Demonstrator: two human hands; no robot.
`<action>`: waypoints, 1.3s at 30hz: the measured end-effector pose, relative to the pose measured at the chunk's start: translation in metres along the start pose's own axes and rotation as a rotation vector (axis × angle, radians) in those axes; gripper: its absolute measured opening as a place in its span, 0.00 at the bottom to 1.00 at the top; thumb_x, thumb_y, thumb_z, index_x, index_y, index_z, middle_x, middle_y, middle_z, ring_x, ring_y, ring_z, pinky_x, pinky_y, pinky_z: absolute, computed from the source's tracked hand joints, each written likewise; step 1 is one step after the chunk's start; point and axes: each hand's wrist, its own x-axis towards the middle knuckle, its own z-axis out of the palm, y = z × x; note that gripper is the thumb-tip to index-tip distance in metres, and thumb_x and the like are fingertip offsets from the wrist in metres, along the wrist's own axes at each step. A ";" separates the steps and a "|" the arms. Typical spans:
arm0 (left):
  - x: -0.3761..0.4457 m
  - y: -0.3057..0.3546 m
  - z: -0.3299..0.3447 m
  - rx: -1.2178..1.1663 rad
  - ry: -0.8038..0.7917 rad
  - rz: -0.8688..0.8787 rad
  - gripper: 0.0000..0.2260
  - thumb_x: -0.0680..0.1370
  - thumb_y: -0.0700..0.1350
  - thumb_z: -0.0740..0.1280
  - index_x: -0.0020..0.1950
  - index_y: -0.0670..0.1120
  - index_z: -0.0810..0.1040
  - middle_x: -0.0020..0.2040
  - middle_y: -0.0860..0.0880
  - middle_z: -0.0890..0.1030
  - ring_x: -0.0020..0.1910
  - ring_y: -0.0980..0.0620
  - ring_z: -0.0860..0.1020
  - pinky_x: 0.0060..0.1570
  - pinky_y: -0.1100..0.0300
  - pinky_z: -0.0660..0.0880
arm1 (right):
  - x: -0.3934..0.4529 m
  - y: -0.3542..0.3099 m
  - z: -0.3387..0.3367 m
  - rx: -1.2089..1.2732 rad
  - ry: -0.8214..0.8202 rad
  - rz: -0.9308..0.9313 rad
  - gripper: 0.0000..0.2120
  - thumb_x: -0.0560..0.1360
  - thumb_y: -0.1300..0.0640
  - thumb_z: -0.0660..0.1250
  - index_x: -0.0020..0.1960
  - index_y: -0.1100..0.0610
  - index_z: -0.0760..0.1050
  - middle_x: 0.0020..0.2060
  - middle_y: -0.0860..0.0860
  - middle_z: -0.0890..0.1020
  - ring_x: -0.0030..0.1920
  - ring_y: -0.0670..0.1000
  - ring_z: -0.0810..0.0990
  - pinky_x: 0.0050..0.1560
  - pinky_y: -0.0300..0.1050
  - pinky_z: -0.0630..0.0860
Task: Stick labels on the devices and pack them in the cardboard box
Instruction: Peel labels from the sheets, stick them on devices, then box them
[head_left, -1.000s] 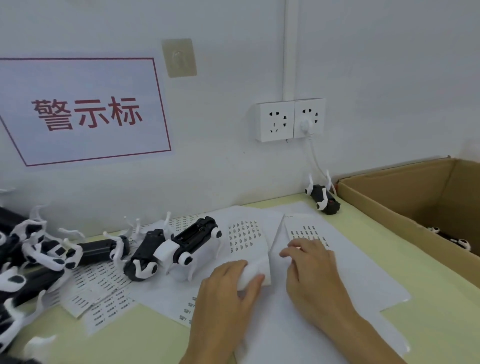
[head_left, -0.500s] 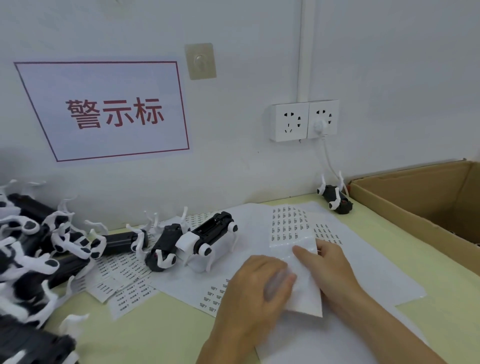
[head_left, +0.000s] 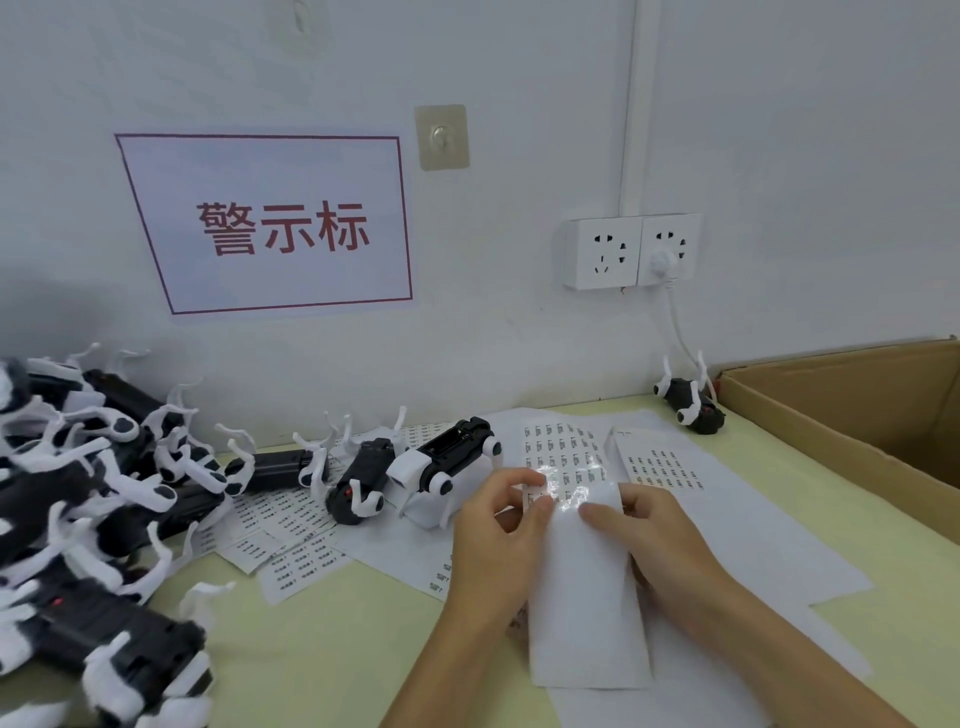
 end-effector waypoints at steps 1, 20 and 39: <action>0.000 -0.001 0.000 0.005 0.000 0.002 0.08 0.78 0.38 0.71 0.48 0.52 0.82 0.32 0.61 0.74 0.31 0.60 0.73 0.34 0.68 0.70 | 0.000 0.001 0.001 0.013 0.016 0.003 0.08 0.78 0.60 0.68 0.45 0.53 0.86 0.43 0.55 0.87 0.45 0.55 0.86 0.41 0.47 0.81; -0.014 0.015 -0.030 0.702 -0.058 0.394 0.04 0.78 0.49 0.67 0.52 0.53 0.77 0.54 0.61 0.73 0.56 0.64 0.70 0.51 0.71 0.68 | -0.014 0.000 0.021 0.025 -0.043 -0.033 0.13 0.79 0.64 0.66 0.48 0.50 0.87 0.46 0.53 0.88 0.49 0.54 0.86 0.54 0.52 0.81; -0.024 -0.004 -0.037 0.820 -0.007 0.581 0.03 0.75 0.41 0.68 0.41 0.45 0.79 0.39 0.51 0.80 0.43 0.49 0.77 0.41 0.58 0.73 | -0.013 0.009 0.037 -0.227 -0.034 -0.062 0.09 0.77 0.57 0.70 0.40 0.58 0.84 0.38 0.60 0.85 0.42 0.63 0.83 0.44 0.53 0.79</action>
